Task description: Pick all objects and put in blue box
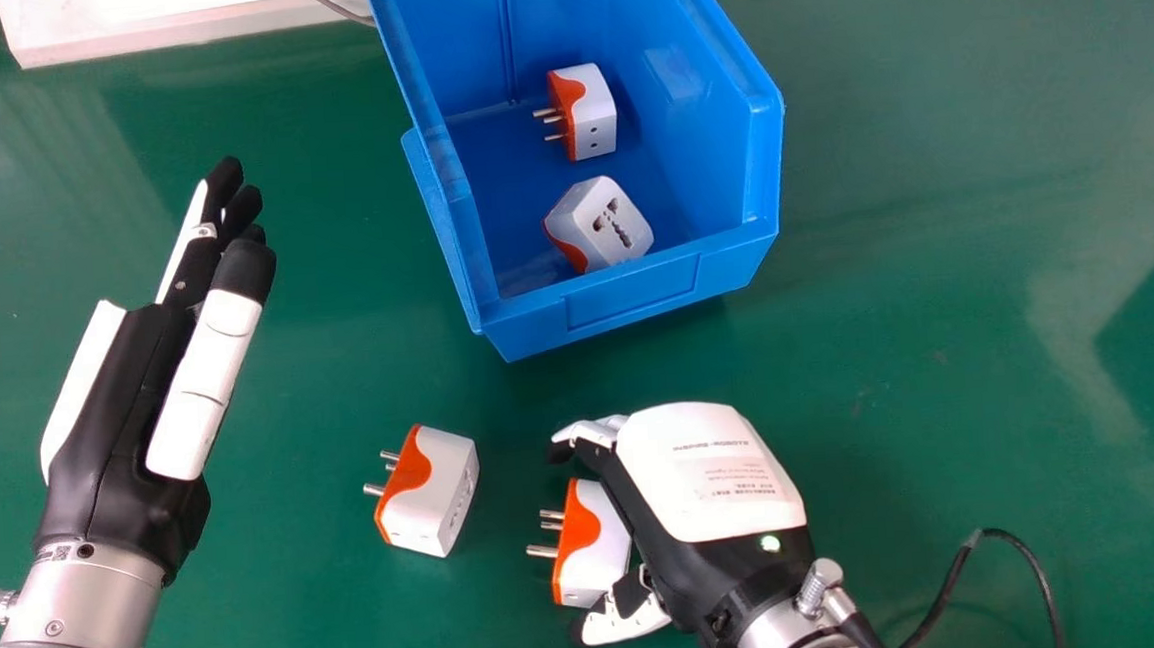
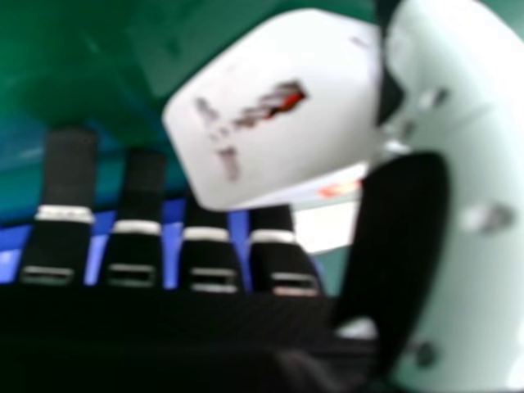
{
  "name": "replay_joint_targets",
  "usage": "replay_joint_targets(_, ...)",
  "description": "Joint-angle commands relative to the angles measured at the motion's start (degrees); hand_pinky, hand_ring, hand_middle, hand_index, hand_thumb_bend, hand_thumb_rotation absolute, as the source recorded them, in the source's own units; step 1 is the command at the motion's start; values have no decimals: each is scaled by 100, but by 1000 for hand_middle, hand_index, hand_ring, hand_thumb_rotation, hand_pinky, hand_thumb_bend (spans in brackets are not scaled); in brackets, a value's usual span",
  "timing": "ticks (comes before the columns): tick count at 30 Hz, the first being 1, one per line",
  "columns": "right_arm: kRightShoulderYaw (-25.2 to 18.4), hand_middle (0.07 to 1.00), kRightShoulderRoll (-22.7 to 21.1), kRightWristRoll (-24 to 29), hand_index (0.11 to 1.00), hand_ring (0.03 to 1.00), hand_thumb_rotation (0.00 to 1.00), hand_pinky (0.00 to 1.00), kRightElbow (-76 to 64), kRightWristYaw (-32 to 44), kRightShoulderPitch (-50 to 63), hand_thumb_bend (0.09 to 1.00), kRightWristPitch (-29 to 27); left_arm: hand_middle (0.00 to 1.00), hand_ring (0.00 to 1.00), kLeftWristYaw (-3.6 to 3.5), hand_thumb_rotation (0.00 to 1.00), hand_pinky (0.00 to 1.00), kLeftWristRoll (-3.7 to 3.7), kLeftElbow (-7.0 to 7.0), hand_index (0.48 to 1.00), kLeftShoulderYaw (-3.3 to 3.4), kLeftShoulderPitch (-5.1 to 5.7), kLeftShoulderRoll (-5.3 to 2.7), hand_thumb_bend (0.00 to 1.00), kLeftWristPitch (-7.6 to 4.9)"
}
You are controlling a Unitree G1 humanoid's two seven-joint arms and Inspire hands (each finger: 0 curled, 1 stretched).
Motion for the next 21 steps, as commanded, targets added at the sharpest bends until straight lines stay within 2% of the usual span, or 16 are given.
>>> replay_joint_targets(1, -74, 719, -109, 32, 651, 674, 33, 554, 73, 154, 33, 419, 51, 1000, 1000, 29, 955, 981, -16, -162, 1000, 15, -62, 47, 844, -2)
replay_joint_targets(3, -92, 659, -140, 18, 592, 608, 63, 497, 41, 165, 15, 448, 25, 1000, 1000, 31, 955, 981, -13, -182, 1000, 14, -58, 49, 844, 10)
replay_joint_targets(4, -100, 659, -158, 4, 592, 608, 63, 497, 39, 160, -4, 448, 6, 1000, 1000, 30, 955, 981, -10, -179, 1000, 13, -56, 47, 844, 5)
replay_joint_targets(6, -109, 612, -188, -22, 550, 541, 40, 445, 42, 173, -49, 472, -9, 1000, 1000, 23, 955, 981, -16, -148, 1000, 15, -65, 48, 845, -4)
replay_joint_targets(8, -112, 598, -217, -45, 534, 517, 32, 425, 47, 175, -100, 480, -28, 1000, 1000, 24, 955, 981, -24, -144, 1000, 15, -83, 52, 845, 13)
replay_joint_targets(21, -119, 564, -363, -247, 494, 460, 8, 363, -126, 594, -288, 491, 31, 1000, 1000, 35, 956, 981, 2, -208, 1000, 0, -91, 63, 841, 61)
